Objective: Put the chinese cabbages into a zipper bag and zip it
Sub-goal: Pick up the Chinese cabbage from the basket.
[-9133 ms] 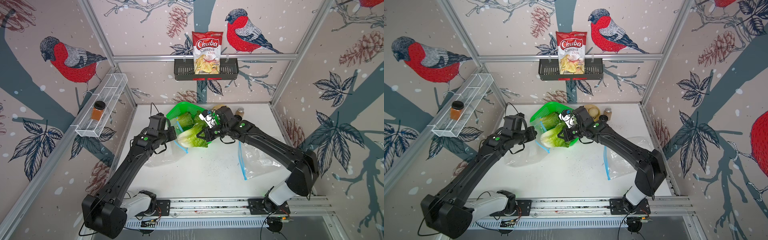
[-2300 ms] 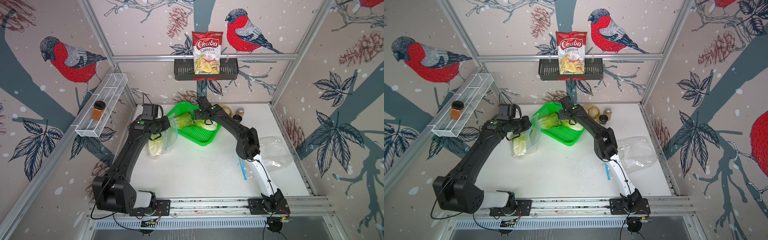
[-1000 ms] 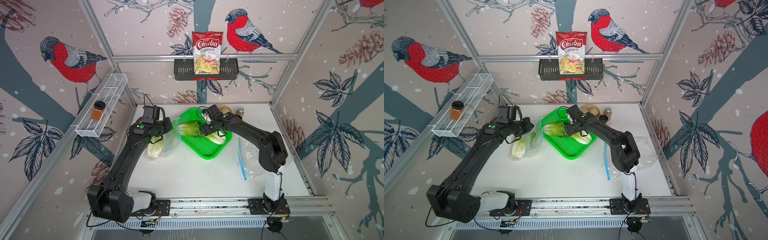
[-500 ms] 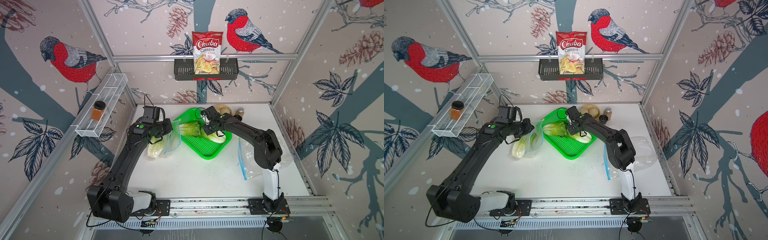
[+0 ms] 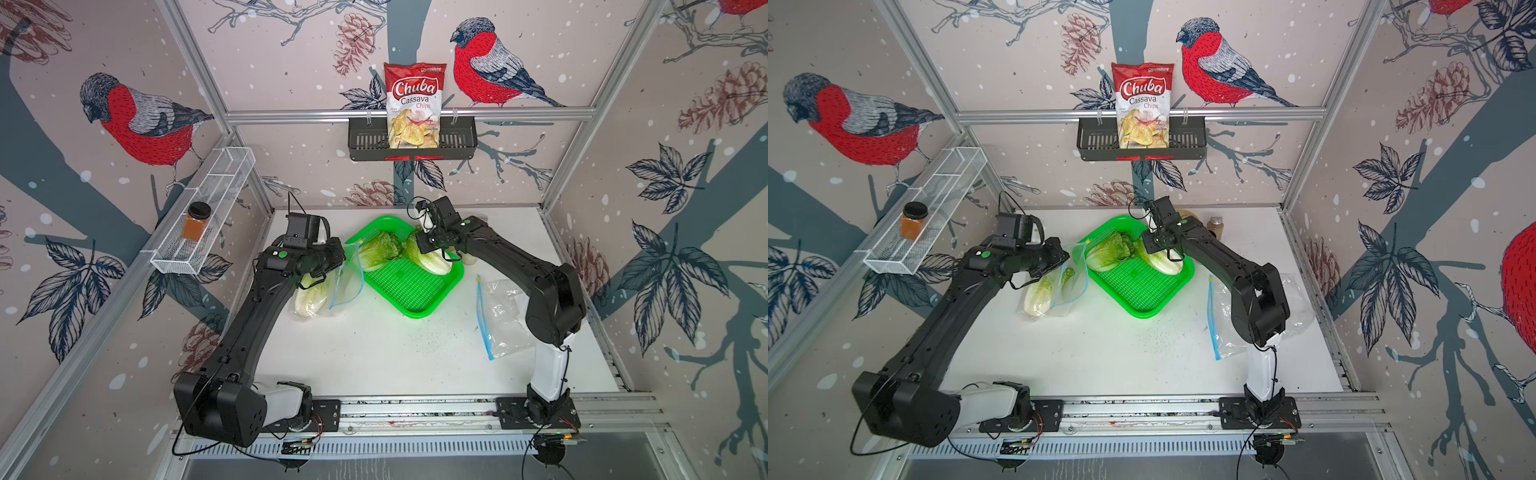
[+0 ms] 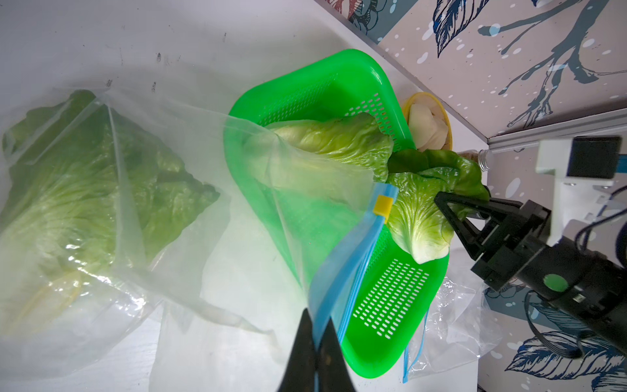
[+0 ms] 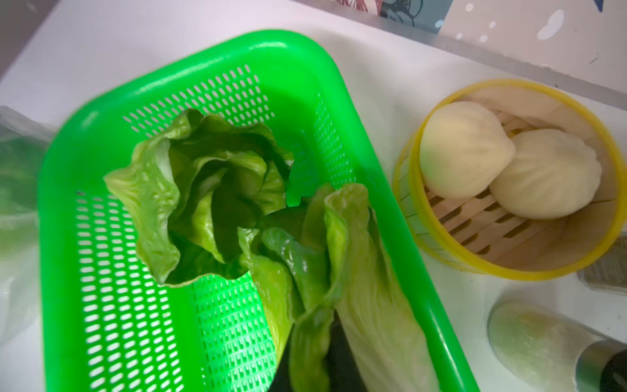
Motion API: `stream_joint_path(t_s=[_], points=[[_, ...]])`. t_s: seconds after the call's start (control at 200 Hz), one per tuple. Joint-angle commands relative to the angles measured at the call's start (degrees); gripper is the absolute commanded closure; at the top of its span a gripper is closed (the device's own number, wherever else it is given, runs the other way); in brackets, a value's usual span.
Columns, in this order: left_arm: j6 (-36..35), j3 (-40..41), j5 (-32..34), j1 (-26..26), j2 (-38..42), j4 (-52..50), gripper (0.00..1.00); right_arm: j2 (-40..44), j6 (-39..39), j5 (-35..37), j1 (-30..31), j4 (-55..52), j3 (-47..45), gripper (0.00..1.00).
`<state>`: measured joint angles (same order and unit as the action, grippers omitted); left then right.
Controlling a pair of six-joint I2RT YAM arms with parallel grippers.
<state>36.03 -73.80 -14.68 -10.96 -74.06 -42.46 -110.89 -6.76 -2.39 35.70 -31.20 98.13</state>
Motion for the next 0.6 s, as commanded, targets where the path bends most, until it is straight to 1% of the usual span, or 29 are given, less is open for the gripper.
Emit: stream_joint_path(t_s=[0.0, 0.24, 0.365, 0.5, 0.595], points=[[0.1, -2.1, -0.6, 0.1, -1.0, 0.9, 1.0, 2.4, -5.6, -3.4, -0.9, 4.3, -0.1, 0.92], [-0.2, -7.0, -0.7, 0.1, -3.8, -1.8, 1.0, 7.4, -13.4, -5.2, -1.9, 6.2, -0.4, 0.92], [0.8, -8.4, -2.0, 0.1, -4.8, -2.2, 1.0, 10.1, -18.2, -9.9, -1.9, 10.5, -1.1, 0.92], [3.0, -9.8, -2.7, 0.1, -5.3, -1.9, 1.0, 13.3, -26.7, -15.0, -1.6, 19.0, -3.6, 0.92], [4.0, -10.3, -2.9, 0.1, -5.7, -1.8, 1.0, 15.3, -33.5, -16.8, -1.3, 26.1, -5.8, 0.92]])
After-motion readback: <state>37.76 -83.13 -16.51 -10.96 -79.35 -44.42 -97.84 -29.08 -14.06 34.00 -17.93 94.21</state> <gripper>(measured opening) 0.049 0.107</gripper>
